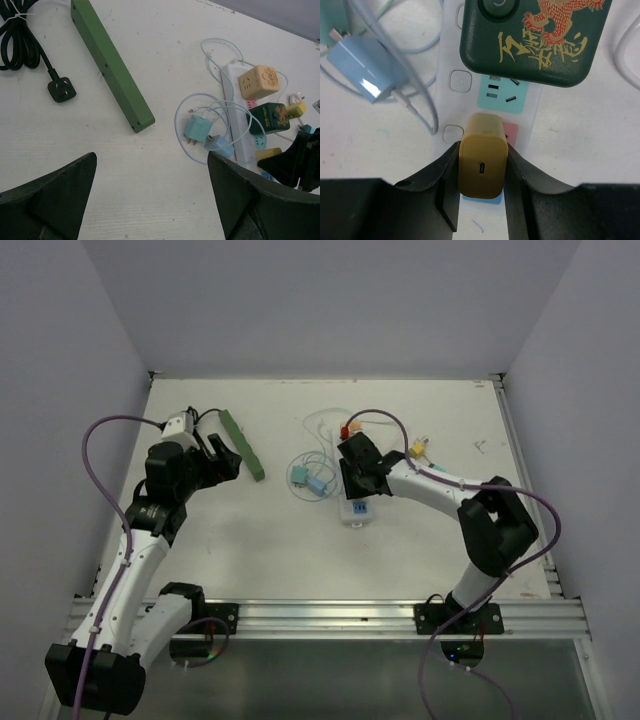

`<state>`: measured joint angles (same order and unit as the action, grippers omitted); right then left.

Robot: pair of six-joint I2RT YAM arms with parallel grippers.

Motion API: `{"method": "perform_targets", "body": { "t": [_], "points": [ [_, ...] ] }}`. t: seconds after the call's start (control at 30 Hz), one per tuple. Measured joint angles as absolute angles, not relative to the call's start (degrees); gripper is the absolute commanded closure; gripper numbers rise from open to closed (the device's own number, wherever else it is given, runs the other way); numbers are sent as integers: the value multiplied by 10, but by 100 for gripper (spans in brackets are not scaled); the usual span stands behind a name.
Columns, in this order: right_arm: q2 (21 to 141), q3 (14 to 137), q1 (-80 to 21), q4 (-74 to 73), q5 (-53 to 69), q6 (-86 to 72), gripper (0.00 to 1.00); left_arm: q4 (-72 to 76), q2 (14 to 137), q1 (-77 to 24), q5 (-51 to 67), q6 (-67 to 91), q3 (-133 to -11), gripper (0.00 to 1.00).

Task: Pull the plug off the socket

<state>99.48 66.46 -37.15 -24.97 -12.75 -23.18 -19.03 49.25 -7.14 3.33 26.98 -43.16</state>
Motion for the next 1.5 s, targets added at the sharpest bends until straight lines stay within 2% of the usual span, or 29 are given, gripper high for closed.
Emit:
{"method": "perform_targets", "body": {
  "t": [0.23, 0.43, 0.67, 0.9, 1.13, 1.3, 1.5],
  "points": [
    [921, 614, -448, -266, -100, -227, 82, -189, 492, -72, 60, 267, -432, 2],
    [841, 536, -486, -248, -58, -208, 82, -153, 484, -81, 116, 272, -405, 9],
    [802, 453, -495, -199, -46, -181, 83, -89, 481, -167, 133, 295, -327, 12],
    [736, 379, -497, -141, -50, -164, 84, -8, 582, -306, 72, 288, -346, 14],
    [698, 344, -499, -124, -55, -140, 86, 53, 731, -319, 31, 265, -430, 15],
    [690, 341, -499, -128, -58, -133, 85, 96, 804, -366, -3, 216, -479, 14],
    [660, 324, -499, -131, -64, -130, 86, 141, 853, -394, -4, 168, -473, 14]
  ]
}}
